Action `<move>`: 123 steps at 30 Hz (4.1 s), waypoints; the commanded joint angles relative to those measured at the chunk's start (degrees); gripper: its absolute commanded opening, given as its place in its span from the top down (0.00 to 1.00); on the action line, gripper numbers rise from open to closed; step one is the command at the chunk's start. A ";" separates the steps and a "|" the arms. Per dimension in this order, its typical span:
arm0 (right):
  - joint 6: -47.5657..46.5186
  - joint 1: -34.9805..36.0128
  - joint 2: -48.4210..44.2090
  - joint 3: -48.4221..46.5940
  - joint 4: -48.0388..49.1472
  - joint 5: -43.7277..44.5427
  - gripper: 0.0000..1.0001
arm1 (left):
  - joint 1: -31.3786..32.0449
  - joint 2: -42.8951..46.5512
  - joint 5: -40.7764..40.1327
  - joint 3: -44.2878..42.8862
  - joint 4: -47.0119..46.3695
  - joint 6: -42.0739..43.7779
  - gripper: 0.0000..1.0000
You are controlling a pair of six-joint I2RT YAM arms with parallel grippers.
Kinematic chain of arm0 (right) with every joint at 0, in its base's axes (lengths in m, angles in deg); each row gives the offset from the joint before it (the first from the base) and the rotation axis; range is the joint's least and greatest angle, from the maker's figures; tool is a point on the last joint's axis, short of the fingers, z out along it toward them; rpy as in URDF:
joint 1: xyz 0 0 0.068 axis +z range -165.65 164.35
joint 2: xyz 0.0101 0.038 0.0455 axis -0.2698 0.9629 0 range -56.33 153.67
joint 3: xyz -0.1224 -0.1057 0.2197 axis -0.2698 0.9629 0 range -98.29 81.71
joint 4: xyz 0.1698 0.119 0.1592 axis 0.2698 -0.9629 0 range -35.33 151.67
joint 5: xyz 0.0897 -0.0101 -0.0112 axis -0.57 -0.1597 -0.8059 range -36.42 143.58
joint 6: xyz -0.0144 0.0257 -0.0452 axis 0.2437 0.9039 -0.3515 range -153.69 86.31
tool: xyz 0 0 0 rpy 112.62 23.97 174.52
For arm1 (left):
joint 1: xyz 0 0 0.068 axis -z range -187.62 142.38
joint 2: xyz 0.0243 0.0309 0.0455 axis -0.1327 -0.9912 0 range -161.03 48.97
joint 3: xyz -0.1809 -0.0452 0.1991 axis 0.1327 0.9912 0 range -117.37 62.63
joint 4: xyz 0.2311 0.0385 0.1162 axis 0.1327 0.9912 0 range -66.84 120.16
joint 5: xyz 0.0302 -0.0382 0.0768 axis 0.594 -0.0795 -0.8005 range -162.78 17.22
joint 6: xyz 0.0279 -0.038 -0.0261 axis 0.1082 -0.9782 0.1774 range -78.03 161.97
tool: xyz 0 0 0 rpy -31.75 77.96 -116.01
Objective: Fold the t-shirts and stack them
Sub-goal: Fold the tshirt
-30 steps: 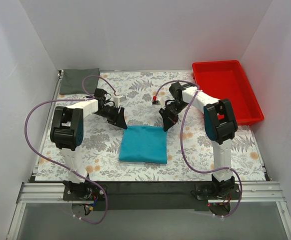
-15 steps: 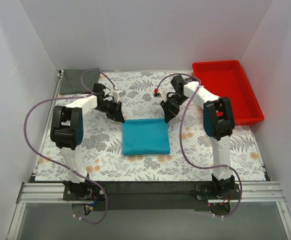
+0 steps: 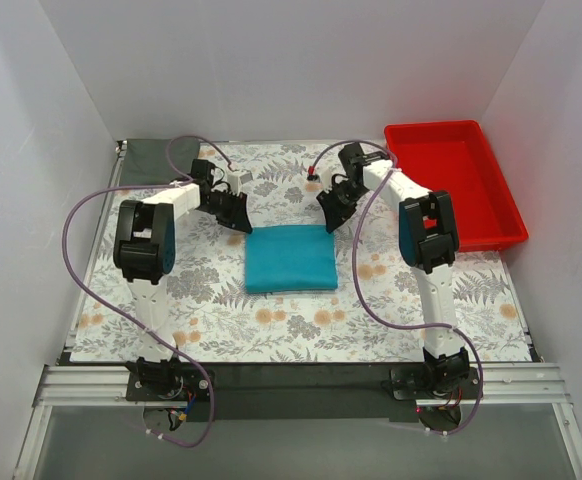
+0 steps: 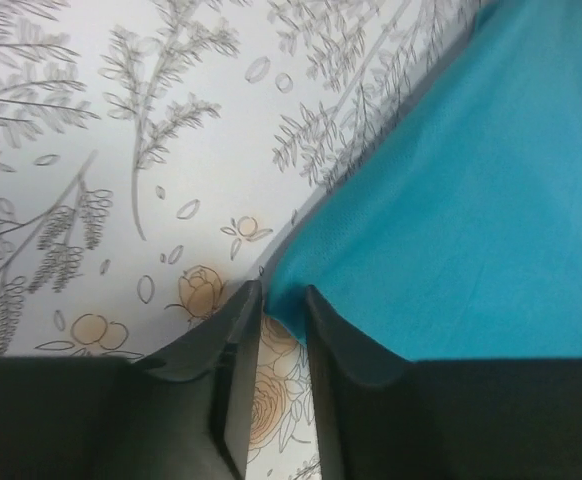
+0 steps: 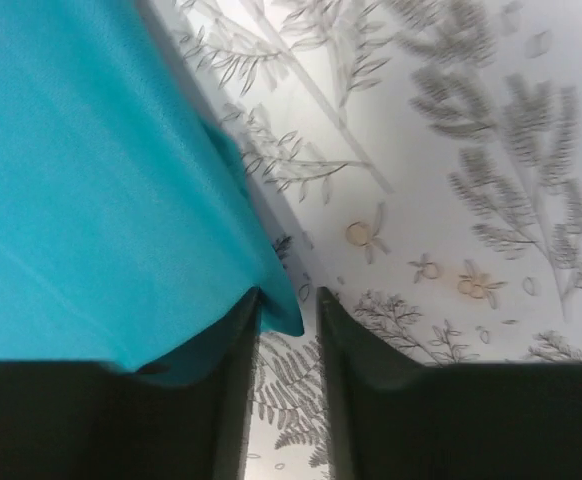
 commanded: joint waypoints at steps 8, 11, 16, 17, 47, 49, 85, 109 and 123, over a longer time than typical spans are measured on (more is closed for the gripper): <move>9.79 -0.84 -20.01 7.39 5.56 -11.35 0.13 | -1.82 19.27 11.34 6.70 -2.52 -13.16 0.62; 17.67 -0.41 -26.08 15.30 10.63 -21.28 0.18 | 1.24 26.65 17.67 17.77 -6.20 -24.57 0.62; 30.27 5.91 -31.38 34.04 23.82 -30.60 0.42 | 7.93 36.24 20.49 38.32 -26.84 -45.96 0.59; 33.50 7.66 -31.03 35.53 25.67 -31.49 0.51 | 9.59 36.52 20.84 39.67 -29.56 -48.69 0.59; 37.48 -0.40 -21.97 52.78 36.50 -31.49 0.63 | -1.10 24.88 29.19 39.62 -10.67 -26.51 0.58; 38.10 -0.40 -25.56 49.98 36.32 -32.64 0.61 | -3.03 29.03 29.64 38.55 -7.46 -24.12 0.58; 10.68 44.77 -17.50 29.30 33.42 27.21 0.56 | -28.80 43.11 1.33 37.92 -3.40 -36.23 0.43; 13.14 39.15 -23.47 29.93 36.94 19.22 0.99 | -24.06 40.92 6.43 44.78 -15.86 -46.33 0.21; 14.11 38.97 -22.07 25.62 37.20 18.34 0.99 | -8.67 29.67 -1.11 46.54 -36.10 -68.13 0.12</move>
